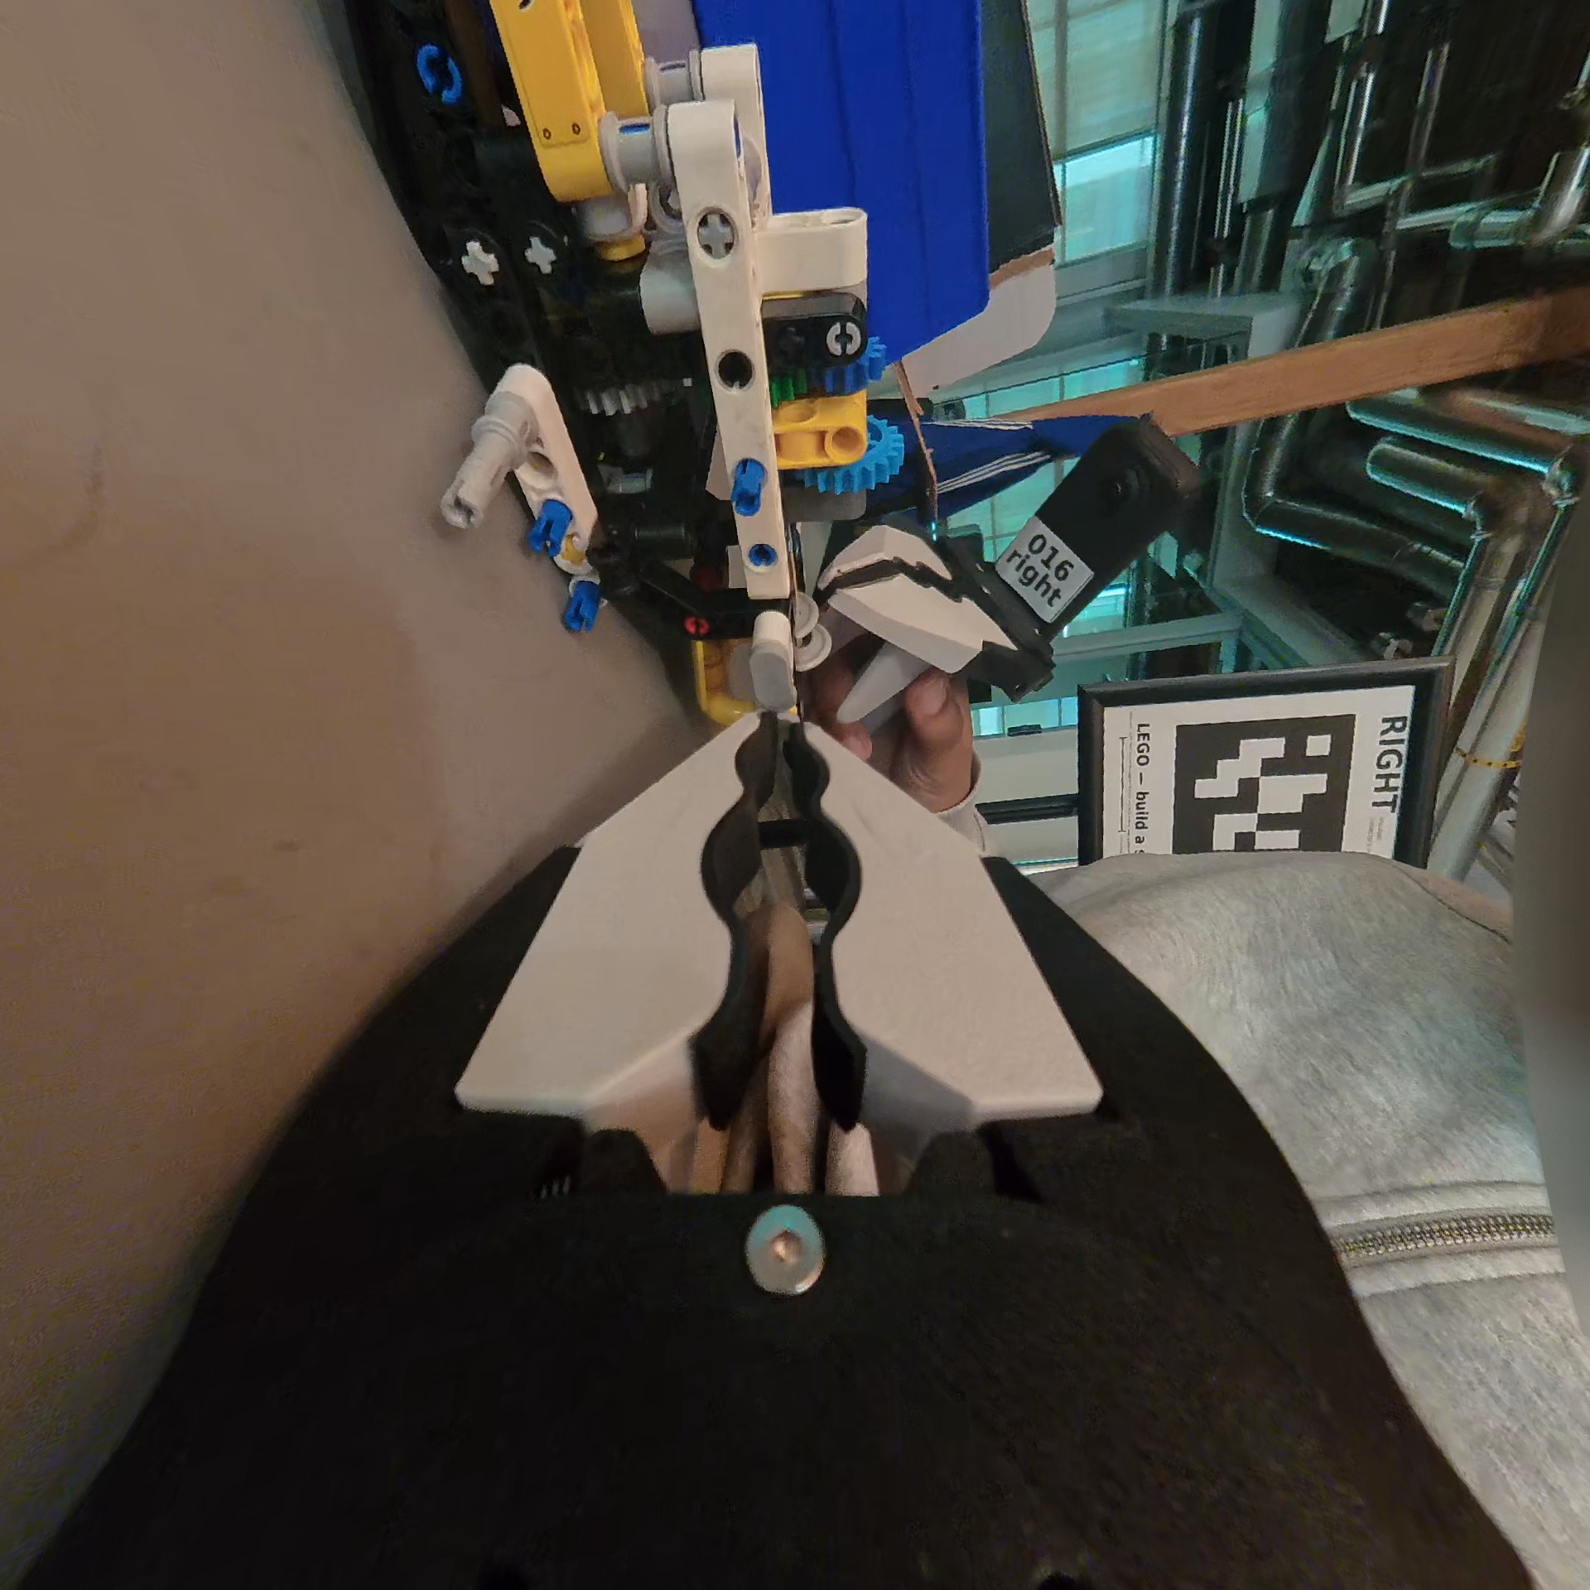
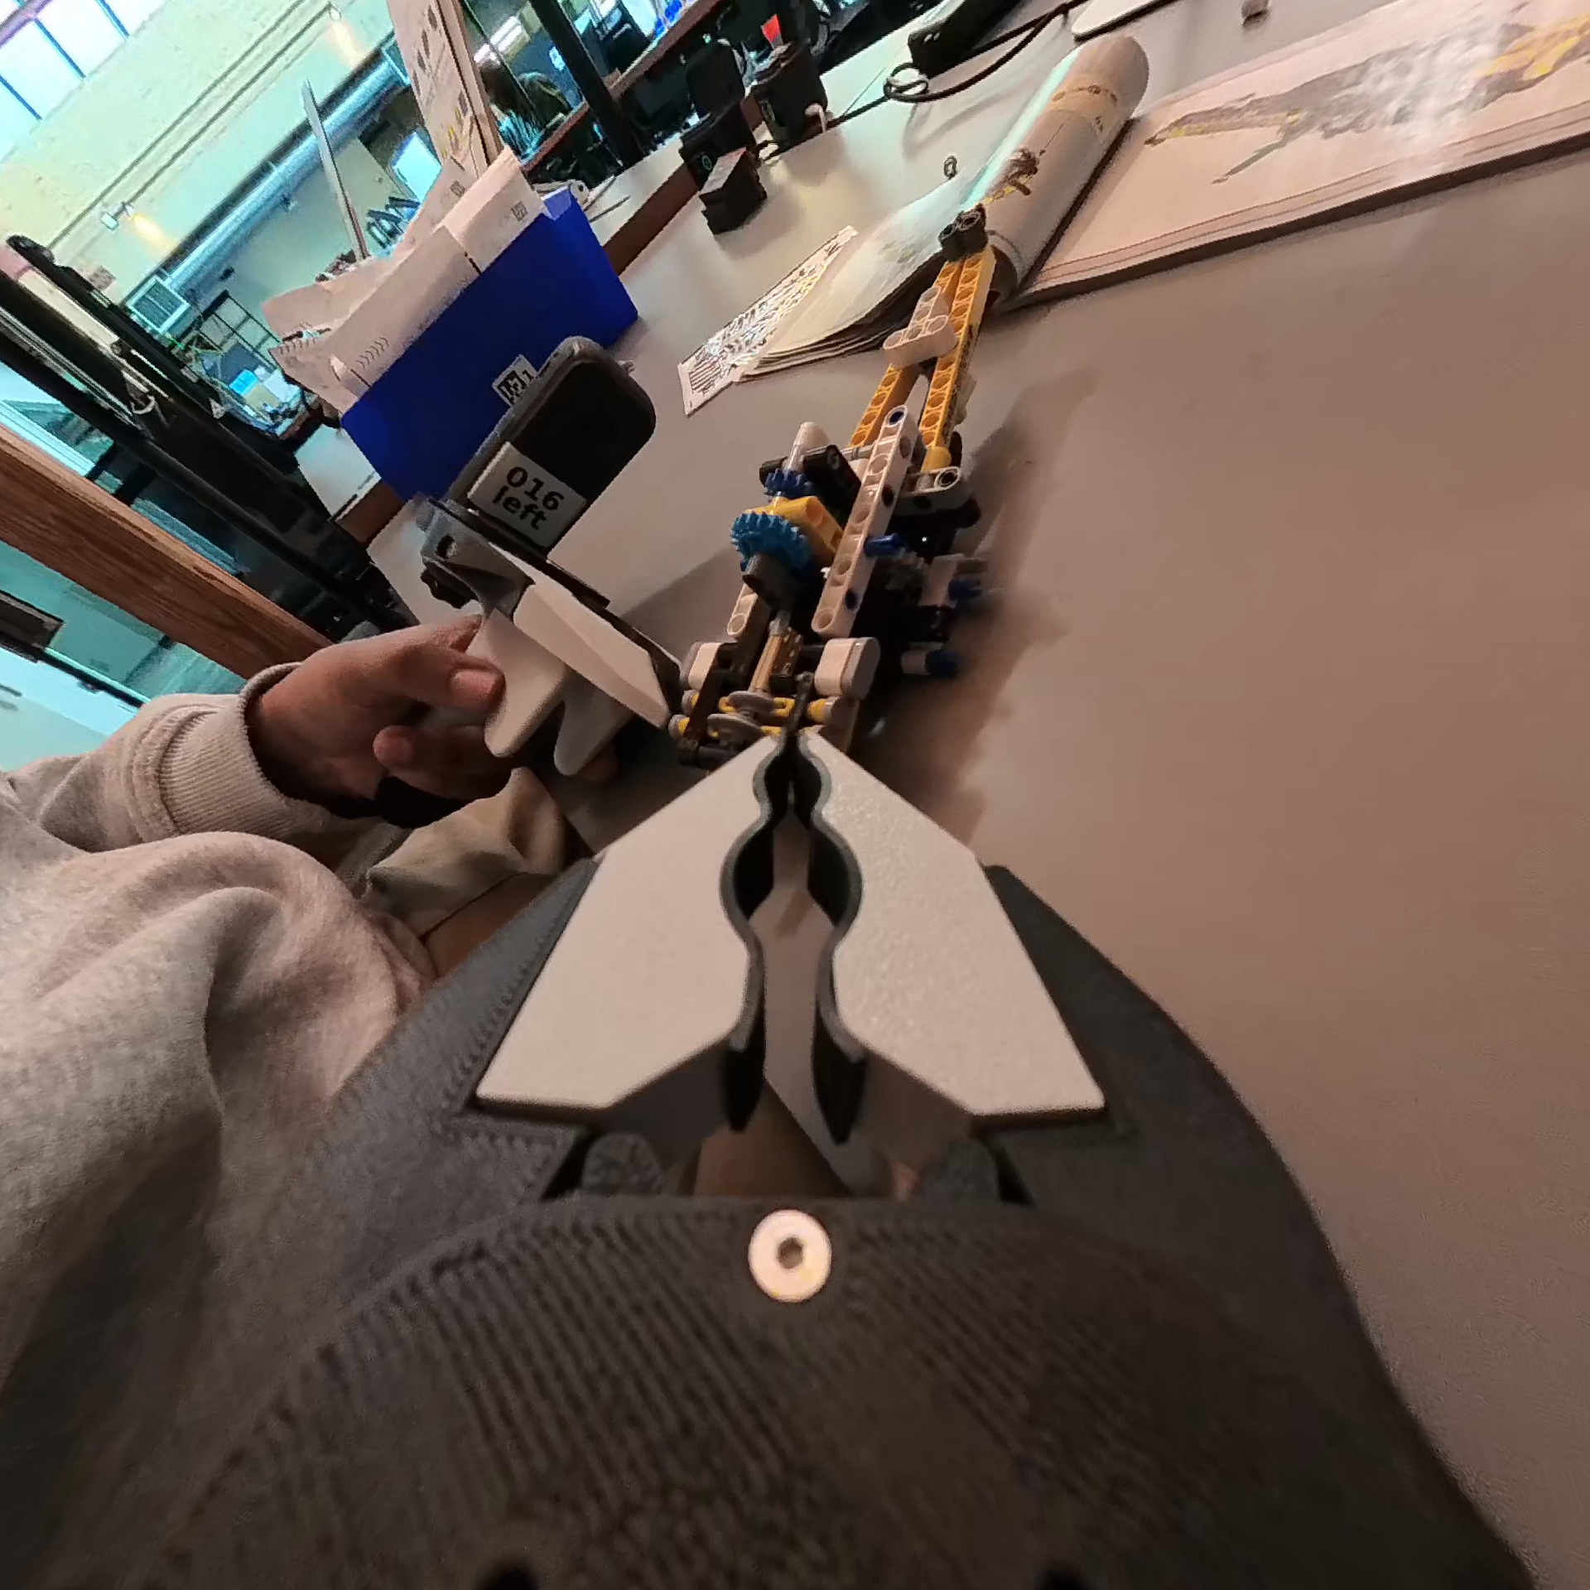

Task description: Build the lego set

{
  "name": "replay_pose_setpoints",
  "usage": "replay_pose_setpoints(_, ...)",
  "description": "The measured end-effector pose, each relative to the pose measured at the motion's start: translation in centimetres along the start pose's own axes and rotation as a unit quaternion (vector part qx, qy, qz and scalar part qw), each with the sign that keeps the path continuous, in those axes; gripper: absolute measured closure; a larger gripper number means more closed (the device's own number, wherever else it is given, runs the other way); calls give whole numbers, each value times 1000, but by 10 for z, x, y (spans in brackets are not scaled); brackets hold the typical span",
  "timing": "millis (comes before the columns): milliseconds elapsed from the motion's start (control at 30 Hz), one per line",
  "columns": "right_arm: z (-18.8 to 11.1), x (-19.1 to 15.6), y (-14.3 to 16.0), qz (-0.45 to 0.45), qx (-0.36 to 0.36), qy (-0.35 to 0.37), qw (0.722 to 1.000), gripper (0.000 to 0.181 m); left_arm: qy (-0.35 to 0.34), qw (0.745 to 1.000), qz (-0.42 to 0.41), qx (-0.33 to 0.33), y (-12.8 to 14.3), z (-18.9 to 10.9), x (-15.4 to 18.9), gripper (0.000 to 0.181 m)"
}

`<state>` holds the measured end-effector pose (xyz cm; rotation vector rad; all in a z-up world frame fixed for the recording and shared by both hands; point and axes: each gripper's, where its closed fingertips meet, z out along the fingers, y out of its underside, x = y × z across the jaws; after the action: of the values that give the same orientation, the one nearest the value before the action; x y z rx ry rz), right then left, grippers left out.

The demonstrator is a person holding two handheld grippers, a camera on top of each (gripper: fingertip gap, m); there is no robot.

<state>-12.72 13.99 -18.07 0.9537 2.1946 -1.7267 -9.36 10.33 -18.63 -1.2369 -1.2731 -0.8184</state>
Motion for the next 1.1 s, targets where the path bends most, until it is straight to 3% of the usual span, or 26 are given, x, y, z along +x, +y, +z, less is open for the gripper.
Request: replay_pose_setpoints(1100, 6, 4, 2, -8, 1, 19, 1000, 177, 3, 1000, 2, -3, 0, 2, 1, 175)
